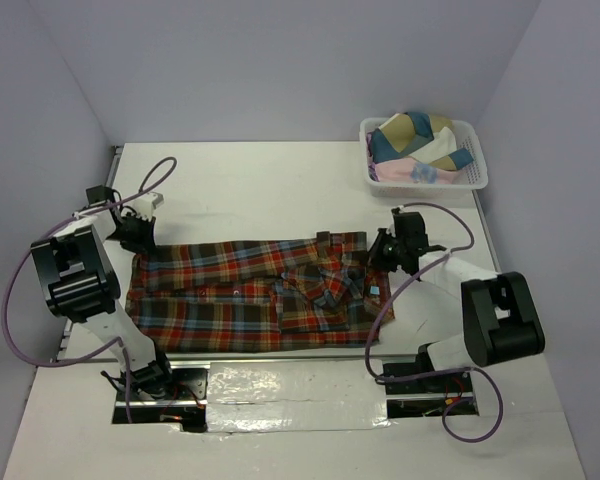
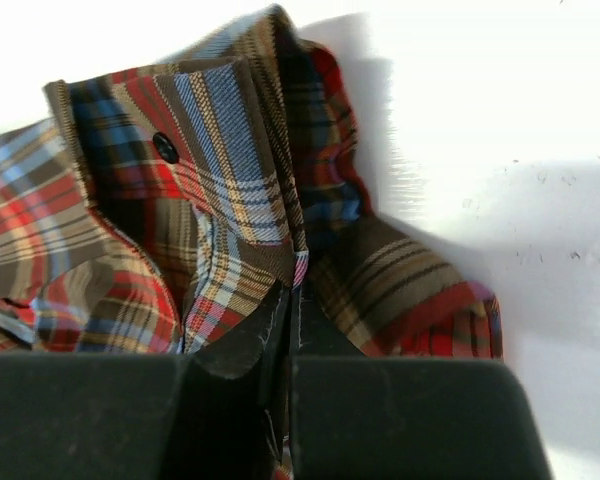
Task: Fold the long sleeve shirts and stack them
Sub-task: Fold the shirt
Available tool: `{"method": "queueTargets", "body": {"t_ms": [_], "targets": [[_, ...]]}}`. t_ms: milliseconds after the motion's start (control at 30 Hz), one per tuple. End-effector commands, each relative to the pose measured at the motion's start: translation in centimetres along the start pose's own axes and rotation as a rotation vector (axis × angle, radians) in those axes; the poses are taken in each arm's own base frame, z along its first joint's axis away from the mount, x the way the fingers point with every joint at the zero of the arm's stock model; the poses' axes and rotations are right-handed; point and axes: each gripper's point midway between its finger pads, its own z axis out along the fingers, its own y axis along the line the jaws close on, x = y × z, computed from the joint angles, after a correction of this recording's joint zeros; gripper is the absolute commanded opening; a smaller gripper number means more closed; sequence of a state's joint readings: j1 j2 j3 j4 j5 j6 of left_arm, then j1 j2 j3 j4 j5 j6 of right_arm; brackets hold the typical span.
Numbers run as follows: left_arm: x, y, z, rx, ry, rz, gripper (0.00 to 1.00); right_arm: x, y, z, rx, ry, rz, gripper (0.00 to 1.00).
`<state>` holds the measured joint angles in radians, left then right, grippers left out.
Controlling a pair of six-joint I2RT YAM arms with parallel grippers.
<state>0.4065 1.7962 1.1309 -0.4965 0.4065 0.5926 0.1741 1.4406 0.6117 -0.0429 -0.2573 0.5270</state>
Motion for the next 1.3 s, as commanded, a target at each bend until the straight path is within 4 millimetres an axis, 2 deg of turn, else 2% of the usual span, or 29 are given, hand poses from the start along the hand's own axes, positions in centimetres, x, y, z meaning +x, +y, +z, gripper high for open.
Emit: {"method": "queueTargets", "body": {"t_ms": [0, 33, 67, 100, 133, 200, 233, 333, 467, 600, 633, 700, 733, 833, 900, 933, 1000, 1067, 1167, 1233, 1267], "targets": [[-2.0, 0.1, -1.3, -0.031, -0.081, 0.013, 0.00, -1.0, 0.3, -1.2, -0.009, -0.074, -0.023, 0.00], [-2.2, -0.4, -1.3, -0.011, -0.084, 0.023, 0.03, -1.1, 1.1, -1.3, -0.047, -0.072, -0.047, 0.00], [-2.3, -0.9, -1.3, 0.007, -0.082, 0.034, 0.09, -1.4, 2.6, -1.7, -0.118, -0.055, -0.079, 0.07], [-2.3, -2.0, -1.3, 0.037, -0.069, 0.055, 0.19, -1.4, 3.0, -1.8, -0.138, -0.044, -0.123, 0.17], [-2.4, -2.6, -1.3, 0.053, -0.070, 0.066, 0.37, -1.4, 3.3, -1.8, -0.148, -0.025, -0.144, 0.35], [-2.9, -3.0, -1.6, 0.055, -0.079, 0.090, 0.52, -1.9, 3.2, -2.2, -0.119, -0.012, -0.183, 0.47], [-3.1, -3.0, -1.8, 0.049, -0.086, 0.093, 0.54, -2.4, 3.1, -2.5, -0.104, -0.021, -0.193, 0.54], [-4.0, -2.1, -2.6, 0.003, -0.093, 0.102, 0.59, -4.3, 2.7, -3.7, -0.051, -0.059, -0.209, 0.60], [-5.8, -0.9, -3.9, -0.057, -0.126, 0.090, 0.64, -6.3, 2.7, -3.6, -0.014, -0.088, -0.202, 0.61], [-9.5, 0.1, -5.7, -0.135, -0.204, 0.098, 0.65, -6.3, 2.2, -0.7, -0.006, -0.010, -0.187, 0.58], [-10.4, -0.7, -5.6, -0.131, -0.210, 0.126, 0.65, -7.0, 2.6, -0.3, -0.019, -0.022, -0.198, 0.58], [-12.0, -1.4, -6.1, -0.146, -0.221, 0.172, 0.65, -6.9, 2.3, 1.0, -0.020, 0.005, -0.202, 0.58], [-12.4, -2.1, -6.0, -0.137, -0.220, 0.190, 0.65, -7.4, 2.8, 1.3, -0.039, 0.003, -0.209, 0.58], [-13.6, -5.3, -5.1, -0.081, -0.215, 0.248, 0.65, -7.4, 2.5, 2.9, -0.037, 0.057, -0.231, 0.56], [-13.8, -6.2, -4.7, -0.080, -0.204, 0.271, 0.65, -7.7, 2.3, 3.1, -0.023, 0.058, -0.240, 0.55], [-13.9, -7.6, -4.1, -0.066, -0.194, 0.307, 0.65, -8.0, 2.2, 3.0, -0.018, 0.044, -0.250, 0.54], [-13.8, -8.9, -3.5, -0.059, -0.174, 0.348, 0.65, -8.2, 2.2, 2.9, -0.018, 0.028, -0.264, 0.51], [-13.6, -11.8, -2.5, -0.009, -0.156, 0.412, 0.65, -8.5, 2.3, 2.7, -0.017, 0.010, -0.290, 0.50], [-13.8, -15.1, -1.5, 0.058, -0.153, 0.464, 0.65, -8.6, 2.4, 2.6, -0.029, -0.007, -0.314, 0.46], [-14.0, -17.1, -0.7, 0.103, -0.147, 0.490, 0.65, -8.4, 2.7, 2.6, -0.056, -0.005, -0.326, 0.36], [-14.6, -17.7, -0.6, 0.114, -0.155, 0.500, 0.65, -8.2, 3.2, 2.6, -0.081, 0.004, -0.329, 0.26]]}}
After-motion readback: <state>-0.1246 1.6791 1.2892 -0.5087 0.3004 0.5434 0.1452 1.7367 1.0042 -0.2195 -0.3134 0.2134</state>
